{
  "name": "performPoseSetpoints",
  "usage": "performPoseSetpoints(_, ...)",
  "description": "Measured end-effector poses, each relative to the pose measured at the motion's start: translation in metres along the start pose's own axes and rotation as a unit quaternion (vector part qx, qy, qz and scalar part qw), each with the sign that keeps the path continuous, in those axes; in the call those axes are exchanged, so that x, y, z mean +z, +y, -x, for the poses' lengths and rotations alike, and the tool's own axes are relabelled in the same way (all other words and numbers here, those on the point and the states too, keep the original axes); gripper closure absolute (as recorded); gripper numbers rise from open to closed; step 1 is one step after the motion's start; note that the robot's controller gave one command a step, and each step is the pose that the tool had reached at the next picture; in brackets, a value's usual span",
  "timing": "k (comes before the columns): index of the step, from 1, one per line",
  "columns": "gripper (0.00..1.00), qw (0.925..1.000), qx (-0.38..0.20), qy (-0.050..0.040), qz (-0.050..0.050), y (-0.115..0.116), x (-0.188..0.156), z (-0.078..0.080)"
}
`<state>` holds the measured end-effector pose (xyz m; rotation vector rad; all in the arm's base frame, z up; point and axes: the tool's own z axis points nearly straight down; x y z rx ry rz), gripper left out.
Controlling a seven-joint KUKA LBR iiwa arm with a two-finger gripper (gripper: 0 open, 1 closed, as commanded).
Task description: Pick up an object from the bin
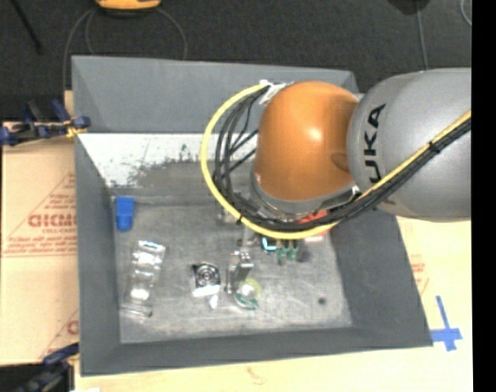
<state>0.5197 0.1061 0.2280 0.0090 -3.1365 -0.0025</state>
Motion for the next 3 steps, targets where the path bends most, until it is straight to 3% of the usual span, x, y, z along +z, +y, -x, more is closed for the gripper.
performPoseSetpoints(1, 0.00, 0.9999, -0.013, -0.0081, 0.002, 0.006, 0.157, 0.001)
performPoseSetpoints(2, 1.00, 0.9998, -0.011, -0.0143, 0.003, 0.006, 0.151, 0.005)
performPoseSetpoints(3, 1.00, 0.9999, -0.015, -0.0077, 0.001, 0.012, 0.003, 0.000)
